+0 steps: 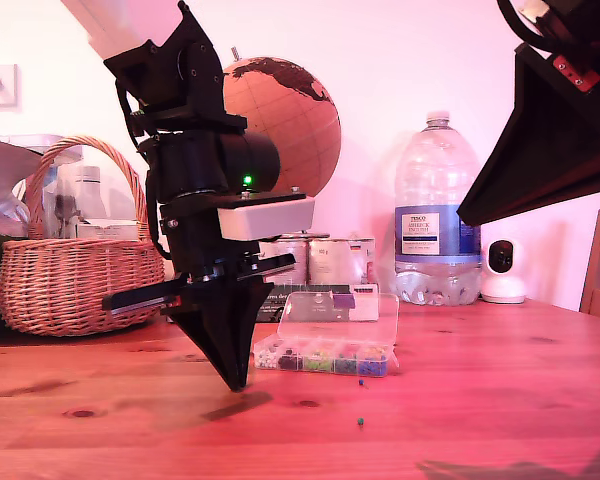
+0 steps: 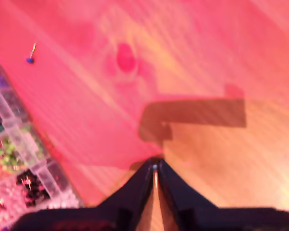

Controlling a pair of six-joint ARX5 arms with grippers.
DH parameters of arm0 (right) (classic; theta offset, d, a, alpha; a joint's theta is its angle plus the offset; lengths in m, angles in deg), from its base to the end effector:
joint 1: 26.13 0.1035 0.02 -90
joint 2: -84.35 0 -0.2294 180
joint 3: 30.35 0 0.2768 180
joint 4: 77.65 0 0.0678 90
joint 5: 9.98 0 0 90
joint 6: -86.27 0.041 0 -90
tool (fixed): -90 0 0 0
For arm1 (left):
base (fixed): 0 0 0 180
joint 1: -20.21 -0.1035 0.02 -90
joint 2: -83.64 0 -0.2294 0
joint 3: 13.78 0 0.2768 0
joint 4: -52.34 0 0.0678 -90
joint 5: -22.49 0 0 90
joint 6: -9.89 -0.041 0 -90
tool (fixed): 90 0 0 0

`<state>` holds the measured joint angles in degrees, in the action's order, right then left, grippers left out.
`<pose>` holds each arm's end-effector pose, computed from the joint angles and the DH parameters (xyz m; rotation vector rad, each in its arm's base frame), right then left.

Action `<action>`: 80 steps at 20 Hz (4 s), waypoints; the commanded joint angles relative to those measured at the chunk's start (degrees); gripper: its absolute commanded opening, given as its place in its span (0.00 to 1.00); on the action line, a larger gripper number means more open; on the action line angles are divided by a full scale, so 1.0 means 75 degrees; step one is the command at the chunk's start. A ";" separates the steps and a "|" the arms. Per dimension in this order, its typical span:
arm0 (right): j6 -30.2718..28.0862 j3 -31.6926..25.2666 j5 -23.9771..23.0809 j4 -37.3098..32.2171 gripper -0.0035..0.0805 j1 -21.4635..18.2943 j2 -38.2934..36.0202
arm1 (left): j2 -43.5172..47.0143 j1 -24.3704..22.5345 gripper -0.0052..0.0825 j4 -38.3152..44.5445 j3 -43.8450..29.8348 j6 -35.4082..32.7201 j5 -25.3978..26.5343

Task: Sort the loose pins on the table into their correct compartments

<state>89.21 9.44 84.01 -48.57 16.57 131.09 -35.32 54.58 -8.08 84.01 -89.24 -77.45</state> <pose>0.1638 0.1550 0.1731 -0.1671 0.6291 0.7707 0.3303 -0.2345 0.0972 1.6150 0.5100 -1.7390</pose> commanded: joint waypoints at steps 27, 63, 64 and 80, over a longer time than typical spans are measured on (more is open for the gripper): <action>-0.0003 0.0122 0.0020 -0.0067 0.03 -0.0009 0.0047 | -0.0096 -0.0376 0.04 0.1099 0.0842 0.0417 -0.0402; -0.0003 0.0122 0.0017 -0.0108 0.03 -0.0009 0.0047 | -0.0364 -0.0356 0.03 0.0921 0.0868 0.0420 -0.0472; -0.0006 0.0122 0.0017 -0.0108 0.03 -0.0009 0.0047 | -0.0280 -0.0332 0.03 0.0909 0.0883 0.0449 -0.0338; 0.0009 0.0122 -0.0015 -0.0102 0.03 -0.0017 0.0047 | 0.2232 0.0699 0.03 -0.0772 0.0898 0.7495 0.0370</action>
<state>89.21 9.44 83.94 -48.97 16.57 131.09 -19.43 59.39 -13.00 90.57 -36.39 -74.47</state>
